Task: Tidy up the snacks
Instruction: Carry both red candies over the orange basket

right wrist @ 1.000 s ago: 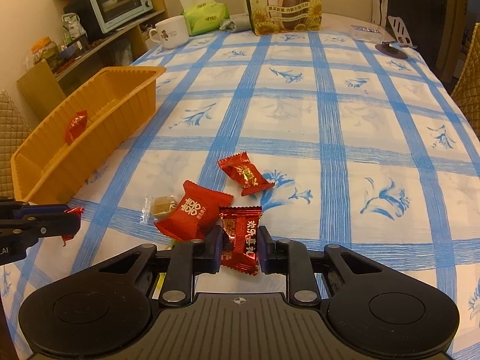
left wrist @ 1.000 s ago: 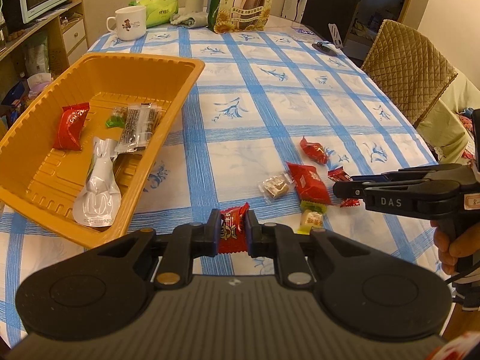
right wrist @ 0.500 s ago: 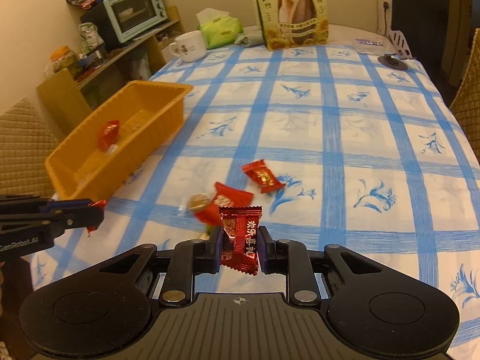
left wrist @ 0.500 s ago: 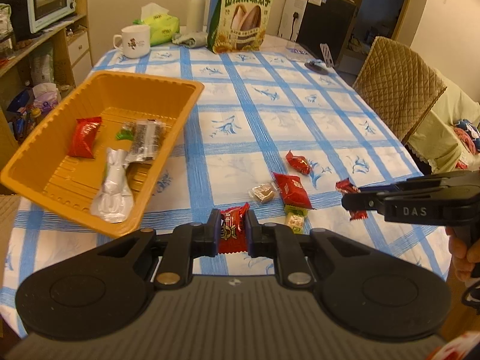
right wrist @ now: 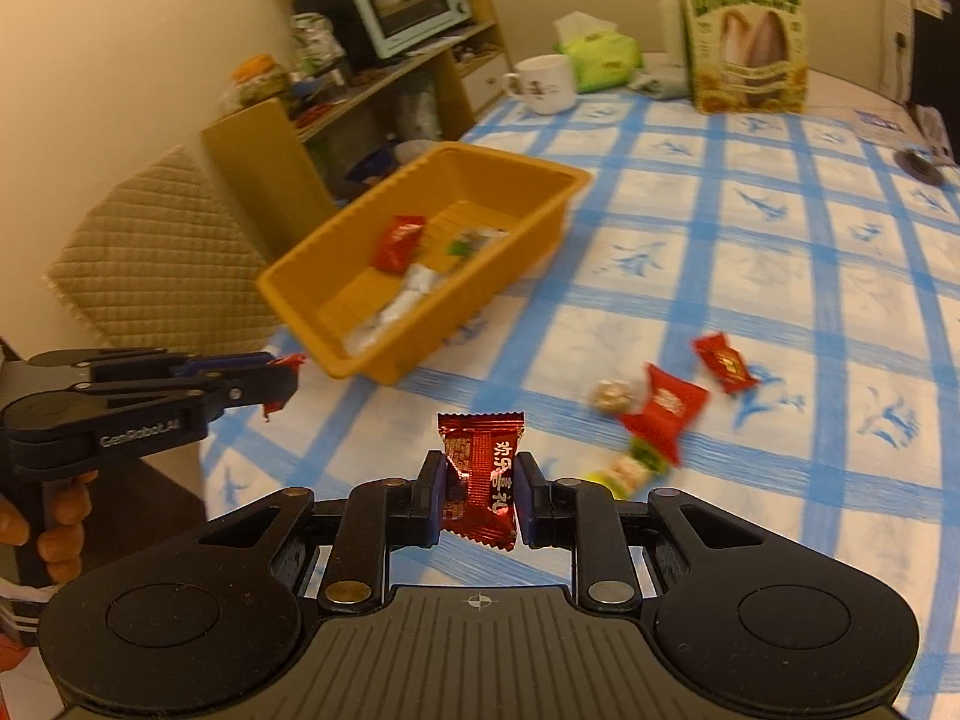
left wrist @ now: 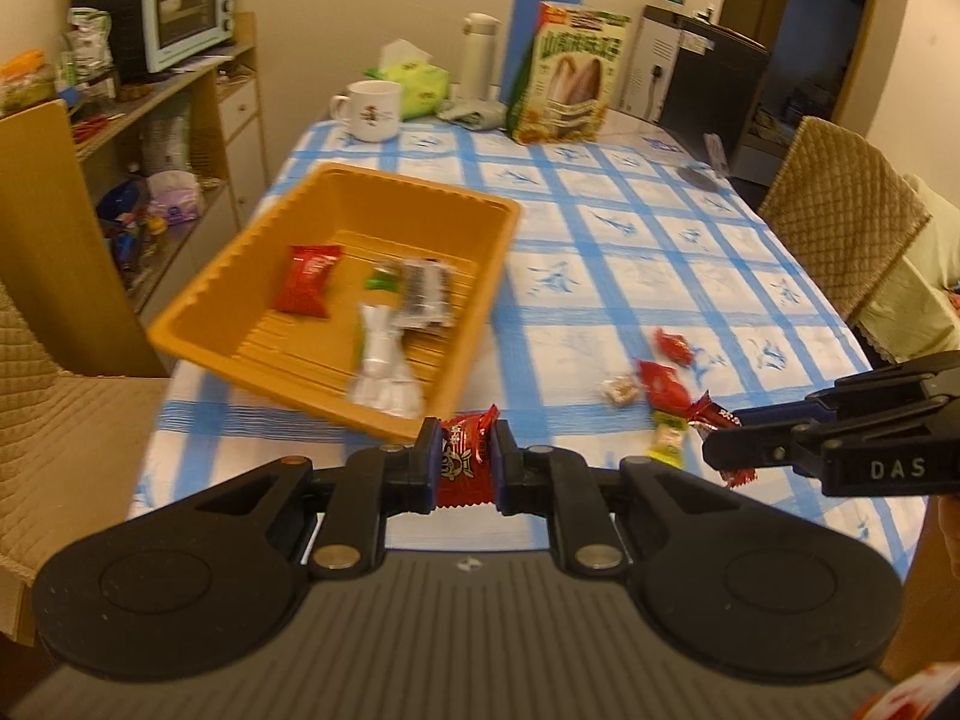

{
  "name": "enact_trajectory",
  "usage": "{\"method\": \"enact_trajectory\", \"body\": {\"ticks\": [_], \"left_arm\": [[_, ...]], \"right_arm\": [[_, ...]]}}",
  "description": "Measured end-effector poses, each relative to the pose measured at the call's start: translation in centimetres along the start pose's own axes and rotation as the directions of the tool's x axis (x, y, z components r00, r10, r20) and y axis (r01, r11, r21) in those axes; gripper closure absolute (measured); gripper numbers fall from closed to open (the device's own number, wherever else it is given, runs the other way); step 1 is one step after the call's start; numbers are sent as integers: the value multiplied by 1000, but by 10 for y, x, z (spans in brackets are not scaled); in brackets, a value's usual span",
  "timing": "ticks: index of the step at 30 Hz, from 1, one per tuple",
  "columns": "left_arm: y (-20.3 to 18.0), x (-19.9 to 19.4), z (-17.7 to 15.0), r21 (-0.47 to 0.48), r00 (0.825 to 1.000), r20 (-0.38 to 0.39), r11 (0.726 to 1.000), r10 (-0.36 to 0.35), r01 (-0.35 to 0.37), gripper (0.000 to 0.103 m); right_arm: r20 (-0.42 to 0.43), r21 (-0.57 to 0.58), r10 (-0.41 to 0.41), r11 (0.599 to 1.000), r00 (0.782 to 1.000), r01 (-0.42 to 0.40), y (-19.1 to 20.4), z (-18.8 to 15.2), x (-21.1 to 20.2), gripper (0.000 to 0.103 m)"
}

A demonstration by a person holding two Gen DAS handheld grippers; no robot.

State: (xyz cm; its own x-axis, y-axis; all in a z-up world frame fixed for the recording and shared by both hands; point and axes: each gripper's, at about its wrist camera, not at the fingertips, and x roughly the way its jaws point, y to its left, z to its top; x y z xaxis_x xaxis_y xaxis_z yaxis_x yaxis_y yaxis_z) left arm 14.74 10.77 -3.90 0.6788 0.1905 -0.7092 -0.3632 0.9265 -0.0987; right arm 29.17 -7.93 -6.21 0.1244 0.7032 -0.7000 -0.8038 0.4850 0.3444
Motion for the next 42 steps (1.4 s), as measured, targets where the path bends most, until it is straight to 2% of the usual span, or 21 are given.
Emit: {"method": "enact_trajectory", "body": {"ticks": [11, 20, 30, 42], "left_arm": [[60, -5, 21, -10, 996, 41, 997, 78, -78, 88], [96, 19, 44, 9, 996, 50, 998, 69, -69, 88], [118, 57, 69, 53, 999, 28, 998, 35, -36, 88], [130, 97, 79, 59, 999, -34, 998, 16, -14, 88]], "right_arm": [[15, -64, 75, 995, 997, -73, 54, 40, 43, 79], [47, -52, 66, 997, 997, -64, 81, 81, 86, 79], [37, 48, 24, 999, 999, -26, 80, 111, 133, 79], [-8, 129, -18, 991, 1000, 19, 64, 119, 168, 79]]}}
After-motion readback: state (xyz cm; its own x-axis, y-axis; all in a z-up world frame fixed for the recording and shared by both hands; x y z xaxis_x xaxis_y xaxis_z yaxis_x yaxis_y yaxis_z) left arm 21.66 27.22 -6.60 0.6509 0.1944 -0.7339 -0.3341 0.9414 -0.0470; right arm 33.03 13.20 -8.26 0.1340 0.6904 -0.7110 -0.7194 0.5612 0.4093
